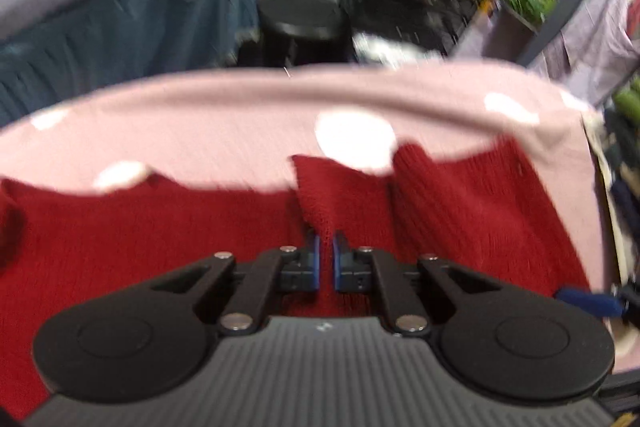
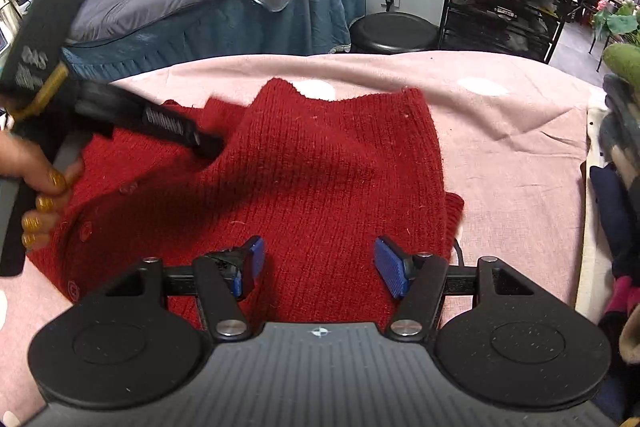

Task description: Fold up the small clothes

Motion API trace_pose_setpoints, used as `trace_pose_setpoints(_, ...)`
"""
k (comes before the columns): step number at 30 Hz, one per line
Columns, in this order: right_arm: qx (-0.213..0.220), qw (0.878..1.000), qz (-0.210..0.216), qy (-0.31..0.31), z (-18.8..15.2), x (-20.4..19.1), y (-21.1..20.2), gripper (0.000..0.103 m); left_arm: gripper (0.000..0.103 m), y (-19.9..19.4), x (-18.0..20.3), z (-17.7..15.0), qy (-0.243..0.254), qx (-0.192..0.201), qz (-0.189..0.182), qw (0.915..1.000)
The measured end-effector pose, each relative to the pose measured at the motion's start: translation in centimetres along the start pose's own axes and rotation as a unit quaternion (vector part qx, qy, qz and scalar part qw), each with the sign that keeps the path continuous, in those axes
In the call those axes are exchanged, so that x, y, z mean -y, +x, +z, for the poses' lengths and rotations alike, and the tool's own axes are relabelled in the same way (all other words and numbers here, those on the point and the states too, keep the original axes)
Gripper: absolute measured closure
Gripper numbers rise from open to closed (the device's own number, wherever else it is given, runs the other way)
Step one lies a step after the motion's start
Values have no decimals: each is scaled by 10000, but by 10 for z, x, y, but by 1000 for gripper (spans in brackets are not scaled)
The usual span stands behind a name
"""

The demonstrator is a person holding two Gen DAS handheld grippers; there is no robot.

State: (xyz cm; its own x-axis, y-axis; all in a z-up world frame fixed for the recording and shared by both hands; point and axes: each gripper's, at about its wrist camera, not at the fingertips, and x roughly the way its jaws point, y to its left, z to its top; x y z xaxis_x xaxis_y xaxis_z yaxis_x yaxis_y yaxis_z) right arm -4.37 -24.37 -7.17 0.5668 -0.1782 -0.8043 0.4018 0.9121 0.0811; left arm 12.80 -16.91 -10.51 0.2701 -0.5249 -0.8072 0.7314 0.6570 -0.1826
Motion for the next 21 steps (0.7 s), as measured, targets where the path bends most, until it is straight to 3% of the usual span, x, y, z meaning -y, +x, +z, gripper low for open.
trace_pose_setpoints(4, -6, 10000, -1, 57, -1, 1, 2, 3, 97, -25, -24, 11, -267, 423, 313, 9983)
trace_pose_setpoints(7, -32, 10000, -4, 75, -2, 2, 4, 2, 85, -11, -45, 11, -430, -9, 500, 9978)
trace_pose_setpoints(9, -51, 9999, -22, 84, -2, 1, 4, 1, 84, -3, -53, 6, -351, -186, 767, 9963)
trace_pose_setpoints(13, -45, 10000, -43, 23, -1, -1, 2, 2, 56, -13, -63, -8, -107, -33, 1161, 9932)
trace_pose_setpoints(17, 233, 9996, -164, 27, -1, 1, -9, 2, 55, -28, -79, -22, 349, 4, 1818, 9827)
trace_pose_setpoints(21, 294, 9991, -272, 154, -7, -1, -23, 2, 55, -38, -128, -25, 101, -147, 2398, 9706)
